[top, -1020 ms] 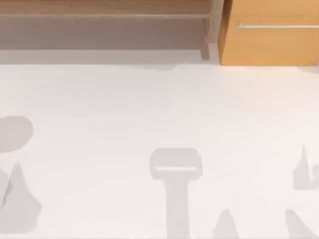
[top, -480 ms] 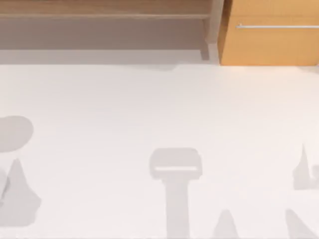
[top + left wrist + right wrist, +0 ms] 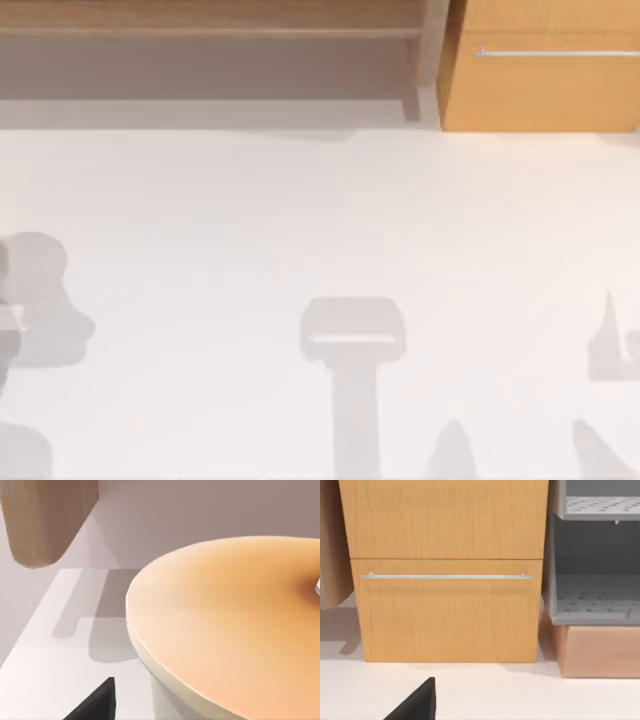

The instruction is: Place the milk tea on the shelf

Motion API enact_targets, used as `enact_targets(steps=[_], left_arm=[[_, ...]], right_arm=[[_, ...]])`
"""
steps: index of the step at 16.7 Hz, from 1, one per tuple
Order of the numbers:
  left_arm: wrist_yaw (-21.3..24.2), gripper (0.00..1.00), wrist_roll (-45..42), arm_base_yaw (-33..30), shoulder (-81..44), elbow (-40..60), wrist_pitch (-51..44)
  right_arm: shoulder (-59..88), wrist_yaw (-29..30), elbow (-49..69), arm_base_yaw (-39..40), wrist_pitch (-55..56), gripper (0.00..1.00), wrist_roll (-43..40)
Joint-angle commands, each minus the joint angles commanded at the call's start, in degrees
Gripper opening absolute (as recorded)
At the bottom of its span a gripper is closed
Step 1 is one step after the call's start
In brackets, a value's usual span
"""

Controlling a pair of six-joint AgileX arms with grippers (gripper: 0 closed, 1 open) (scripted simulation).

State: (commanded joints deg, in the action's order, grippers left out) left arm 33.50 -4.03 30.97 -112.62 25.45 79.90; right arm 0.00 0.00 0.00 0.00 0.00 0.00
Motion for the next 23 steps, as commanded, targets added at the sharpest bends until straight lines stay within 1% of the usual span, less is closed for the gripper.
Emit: enact_targets(steps=[4, 17, 18, 23], left_arm=[[-0.1, 1.00, 0.0, -0.1, -0.1, 0.1, 0.0], [-0.1, 0.02, 0.0, -0.1, -0.1, 0.1, 0.0], [-0.1, 0.00, 0.0, -0.1, -0.1, 0.1, 0.0], [-0.1, 0.00, 0.0, -0.1, -0.1, 0.1, 0.0]], right_arm=[[0.0, 0.0, 0.0, 0.0, 0.0, 1.00, 0.0], [0.0, 0.0, 0.0, 0.0, 0.0, 1.00, 0.0], [0.0, 0.0, 0.0, 0.0, 0.0, 1.00, 0.0], [0.0, 0.0, 0.0, 0.0, 0.0, 1.00, 0.0]])
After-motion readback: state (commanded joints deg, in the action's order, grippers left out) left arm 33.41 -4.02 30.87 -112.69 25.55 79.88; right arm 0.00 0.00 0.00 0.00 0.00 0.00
